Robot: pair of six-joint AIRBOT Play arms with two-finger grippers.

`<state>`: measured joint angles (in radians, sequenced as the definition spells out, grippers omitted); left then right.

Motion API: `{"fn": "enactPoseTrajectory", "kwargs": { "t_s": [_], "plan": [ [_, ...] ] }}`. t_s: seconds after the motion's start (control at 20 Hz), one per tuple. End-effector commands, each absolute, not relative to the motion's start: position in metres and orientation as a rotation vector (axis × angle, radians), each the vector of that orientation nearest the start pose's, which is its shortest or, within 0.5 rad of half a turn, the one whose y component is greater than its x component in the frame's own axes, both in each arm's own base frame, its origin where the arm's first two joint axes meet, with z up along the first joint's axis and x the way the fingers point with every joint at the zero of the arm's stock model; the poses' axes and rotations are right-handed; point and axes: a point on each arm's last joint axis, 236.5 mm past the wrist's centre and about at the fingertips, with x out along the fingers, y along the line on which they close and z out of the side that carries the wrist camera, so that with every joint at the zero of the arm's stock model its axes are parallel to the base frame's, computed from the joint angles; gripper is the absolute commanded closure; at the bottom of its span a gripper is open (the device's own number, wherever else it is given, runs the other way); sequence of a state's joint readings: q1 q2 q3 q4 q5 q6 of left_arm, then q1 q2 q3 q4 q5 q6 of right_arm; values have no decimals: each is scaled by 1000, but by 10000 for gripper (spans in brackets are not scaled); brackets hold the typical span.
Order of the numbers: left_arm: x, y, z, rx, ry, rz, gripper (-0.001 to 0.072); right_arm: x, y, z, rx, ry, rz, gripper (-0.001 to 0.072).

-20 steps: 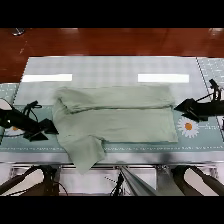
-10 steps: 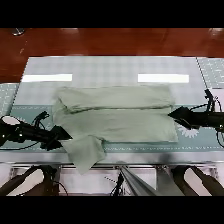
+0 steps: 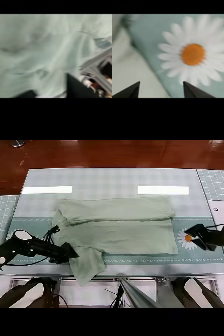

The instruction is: Fold the shirts.

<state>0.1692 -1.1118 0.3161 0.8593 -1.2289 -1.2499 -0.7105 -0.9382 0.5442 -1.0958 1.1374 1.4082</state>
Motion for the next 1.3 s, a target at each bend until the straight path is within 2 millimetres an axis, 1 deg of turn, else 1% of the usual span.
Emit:
{"fn": "enactPoseTrajectory", "kwargs": {
  "t_s": [0.0, 0.15, 0.3, 0.5, 0.6, 0.7, 0.8, 0.85, 0.9, 1.05, 1.1, 1.15, 1.2, 1.25],
  "plan": [
    [141, -133, -107, -762, 1754, -412, 680, 162, -98, -85, 807, 1461, -478, 91],
    [146, -135, -103, -766, 1729, -422, 679, 146, -70, -96, 803, 1566, -418, 91],
    [151, -139, -99, -789, 1709, -435, 679, 146, -54, -97, 741, 1616, -342, 91],
    [152, -139, -98, -796, 1705, -435, 679, 162, -35, -94, 722, 1591, -239, 91],
    [153, -140, -98, -803, 1700, -434, 679, 165, -31, -95, 695, 1598, -214, 91],
    [154, -140, -98, -802, 1697, -432, 679, 167, -20, -98, 720, 1617, -176, 91],
    [155, -140, -98, -806, 1695, -432, 679, 175, -5, -102, 752, 1627, -111, 91],
    [155, -141, -97, -810, 1694, -433, 680, 179, -2, -105, 763, 1627, -103, 91],
    [156, -142, -97, -816, 1690, -434, 679, 185, 3, -108, 780, 1617, -91, 91],
    [164, -148, -91, -858, 1653, -456, 679, 213, 13, -112, 873, 1539, -54, 91],
    [166, -149, -90, -869, 1647, -457, 679, 221, 19, -110, 902, 1524, -16, 130],
    [168, -149, -89, -858, 1638, -465, 679, 229, 26, -104, 919, 1511, 46, 360],
    [173, -147, -85, -831, 1611, -501, 679, 235, 32, -95, 905, 1493, 126, 654],
    [182, -142, -78, -836, 1587, -509, 679, 244, 33, -84, 888, 1467, 174, 689]
  ]
}}
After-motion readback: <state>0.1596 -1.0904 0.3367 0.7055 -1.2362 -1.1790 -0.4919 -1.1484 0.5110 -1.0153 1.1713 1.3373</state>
